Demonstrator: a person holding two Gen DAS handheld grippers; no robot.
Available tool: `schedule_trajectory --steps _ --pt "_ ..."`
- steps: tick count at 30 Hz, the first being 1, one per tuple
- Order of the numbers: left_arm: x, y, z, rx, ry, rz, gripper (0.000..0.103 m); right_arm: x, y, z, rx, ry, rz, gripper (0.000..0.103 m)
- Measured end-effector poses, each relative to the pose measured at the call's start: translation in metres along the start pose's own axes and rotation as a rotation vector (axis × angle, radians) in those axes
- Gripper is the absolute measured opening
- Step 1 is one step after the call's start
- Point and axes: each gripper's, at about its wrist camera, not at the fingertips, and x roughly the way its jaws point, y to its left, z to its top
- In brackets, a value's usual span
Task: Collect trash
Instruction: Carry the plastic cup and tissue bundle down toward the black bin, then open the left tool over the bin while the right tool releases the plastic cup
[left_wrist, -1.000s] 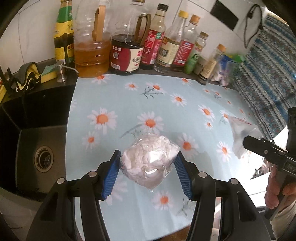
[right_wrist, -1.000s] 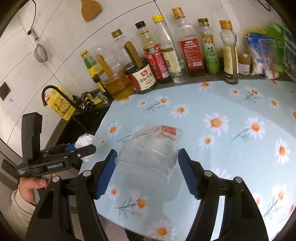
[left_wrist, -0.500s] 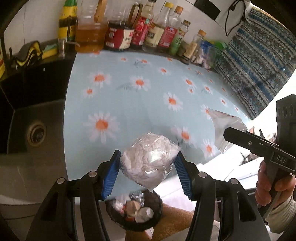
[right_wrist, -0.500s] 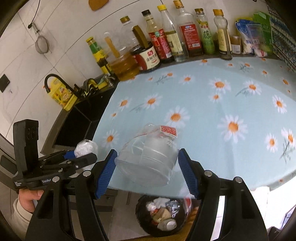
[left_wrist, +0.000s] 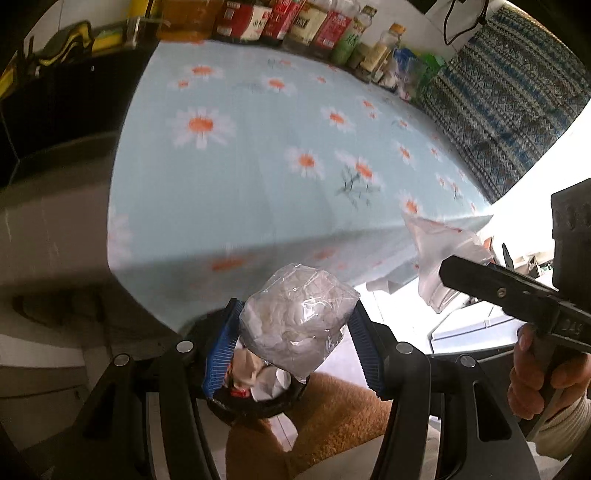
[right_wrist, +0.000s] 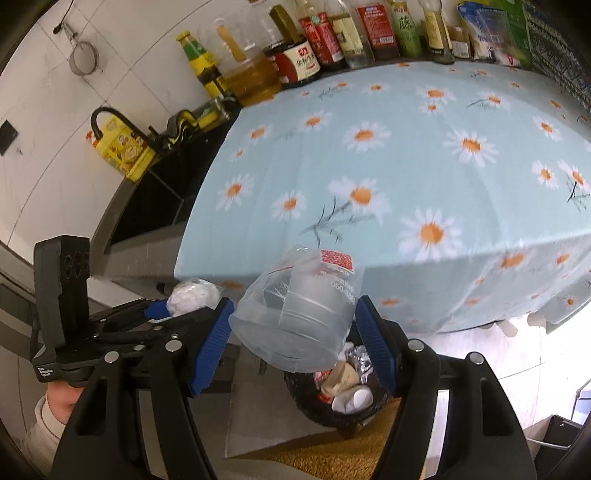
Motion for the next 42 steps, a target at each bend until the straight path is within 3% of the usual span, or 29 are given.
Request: schedule_trajectory --steps 15,25,33,34,36,37,38,42 --pt "0.046 0.019 -0.047 -0.098 0.143 0.012 0.056 0.043 -0.016 -0.041 0.058 0.158 0.021 0.068" --pt "0.085 0.024 -0.060 -0.109 0.258 0.016 0.056 0.075 -0.050 -0.063 0.153 0.256 0.018 0.068" --pt "0.105 0.032 -0.061 -0.170 0.295 -0.003 0.057 0.093 -0.068 -0.067 0.215 0.305 0.028 0.068" --pt "0.107 0.034 -0.061 -0.179 0.299 0.002 0.058 0.094 -0.068 -0.066 0.219 0.305 0.029 0.068" --pt "0.112 0.039 -0.060 -0.212 0.317 0.021 0.072 0.096 -0.068 -0.063 0.218 0.305 0.016 0.069" --pt "0.112 0.043 -0.059 -0.225 0.315 0.023 0.083 0.097 -0.068 -0.062 0.211 0.301 0.005 0.074" --pt "0.112 0.044 -0.059 -0.236 0.309 0.020 0.085 0.096 -0.067 -0.060 0.208 0.293 0.004 0.079" --pt "0.111 0.048 -0.058 -0.258 0.303 0.030 0.085 0.102 -0.069 -0.058 0.240 0.318 0.049 0.080"
